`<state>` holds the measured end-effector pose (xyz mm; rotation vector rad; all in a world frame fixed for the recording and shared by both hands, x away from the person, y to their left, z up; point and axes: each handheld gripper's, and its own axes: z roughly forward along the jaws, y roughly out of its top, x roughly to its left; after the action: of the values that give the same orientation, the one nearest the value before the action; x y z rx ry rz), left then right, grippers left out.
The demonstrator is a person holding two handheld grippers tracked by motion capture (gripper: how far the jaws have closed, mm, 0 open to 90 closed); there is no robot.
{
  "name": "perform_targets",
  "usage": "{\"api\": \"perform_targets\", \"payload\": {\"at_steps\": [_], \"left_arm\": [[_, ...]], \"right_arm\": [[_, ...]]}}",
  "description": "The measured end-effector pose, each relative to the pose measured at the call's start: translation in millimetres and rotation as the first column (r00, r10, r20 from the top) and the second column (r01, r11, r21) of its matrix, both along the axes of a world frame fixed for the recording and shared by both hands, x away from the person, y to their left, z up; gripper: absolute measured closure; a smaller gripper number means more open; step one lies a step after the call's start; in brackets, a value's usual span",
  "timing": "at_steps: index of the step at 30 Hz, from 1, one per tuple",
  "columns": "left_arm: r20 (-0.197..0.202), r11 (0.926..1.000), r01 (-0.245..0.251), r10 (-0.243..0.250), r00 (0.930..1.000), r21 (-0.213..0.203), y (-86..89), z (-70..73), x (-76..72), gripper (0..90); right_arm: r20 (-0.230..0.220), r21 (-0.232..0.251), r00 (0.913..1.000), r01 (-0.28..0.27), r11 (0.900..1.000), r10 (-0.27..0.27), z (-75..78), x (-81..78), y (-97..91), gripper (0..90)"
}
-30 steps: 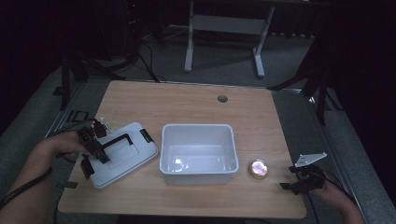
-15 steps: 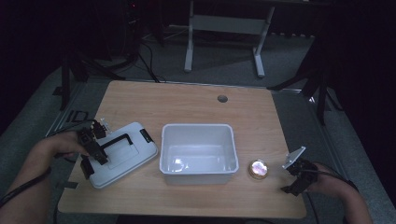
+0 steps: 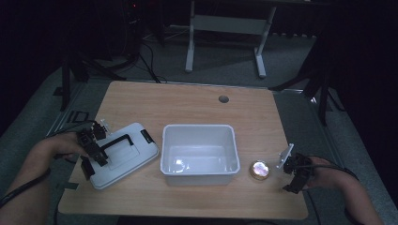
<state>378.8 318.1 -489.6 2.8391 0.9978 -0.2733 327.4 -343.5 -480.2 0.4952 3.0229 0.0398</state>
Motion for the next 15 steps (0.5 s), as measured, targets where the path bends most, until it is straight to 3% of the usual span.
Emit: {"api": "perform_targets", "payload": {"at_steps": [4,15], "left_arm": [[-0.001,1.0,0.002,-0.002,1.0,0.004,-0.1,0.5,-0.1,27.9],[-0.012,0.9999,0.006,-0.006,0.9999,0.011,0.6,-1.5,-2.0,27.8]], "right_arm": [[0.031,0.0,0.9989,-0.034,0.9994,0.034,3.1,5.3,7.8,11.3],[0.061,0.03,0.9932,-0.101,0.9944,0.099,3.8,16.2,31.5,11.3]]}}
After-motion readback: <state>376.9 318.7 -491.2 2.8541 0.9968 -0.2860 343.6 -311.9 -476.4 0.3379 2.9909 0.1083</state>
